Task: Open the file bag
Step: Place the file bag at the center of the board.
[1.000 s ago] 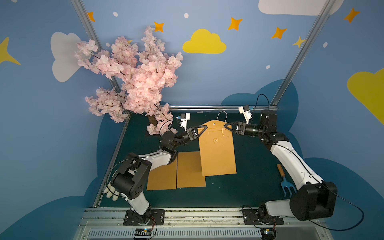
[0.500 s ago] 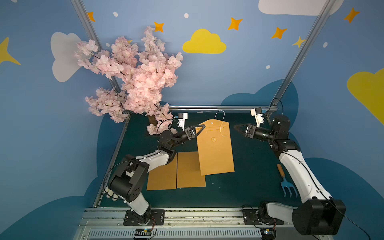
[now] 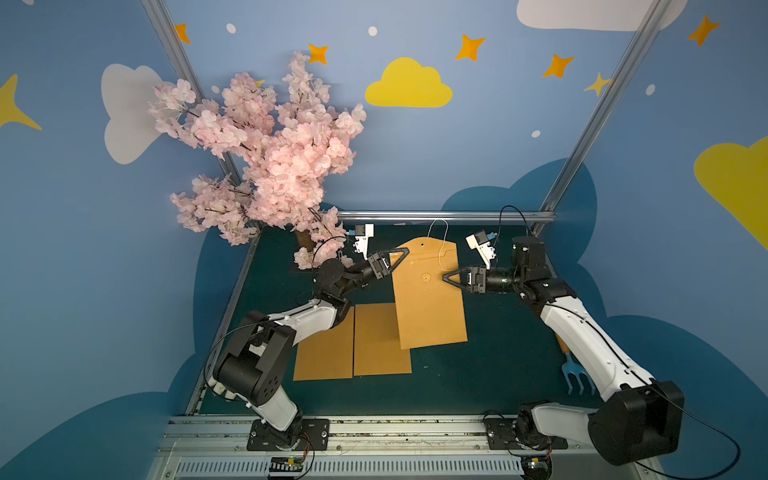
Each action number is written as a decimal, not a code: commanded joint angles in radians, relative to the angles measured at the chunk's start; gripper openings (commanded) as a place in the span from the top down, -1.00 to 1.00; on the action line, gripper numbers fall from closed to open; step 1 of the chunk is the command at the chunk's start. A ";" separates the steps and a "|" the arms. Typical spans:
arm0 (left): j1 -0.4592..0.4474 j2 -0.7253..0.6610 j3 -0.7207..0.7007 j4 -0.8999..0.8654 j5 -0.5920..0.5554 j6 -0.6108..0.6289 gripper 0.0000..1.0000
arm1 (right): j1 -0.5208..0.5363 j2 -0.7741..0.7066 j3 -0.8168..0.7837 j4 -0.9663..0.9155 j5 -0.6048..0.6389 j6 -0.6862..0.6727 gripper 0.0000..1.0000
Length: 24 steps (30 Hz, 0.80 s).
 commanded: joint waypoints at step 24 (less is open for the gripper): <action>0.046 -0.094 0.023 -0.125 -0.010 0.082 -0.02 | -0.021 0.079 0.031 -0.027 -0.056 -0.040 1.00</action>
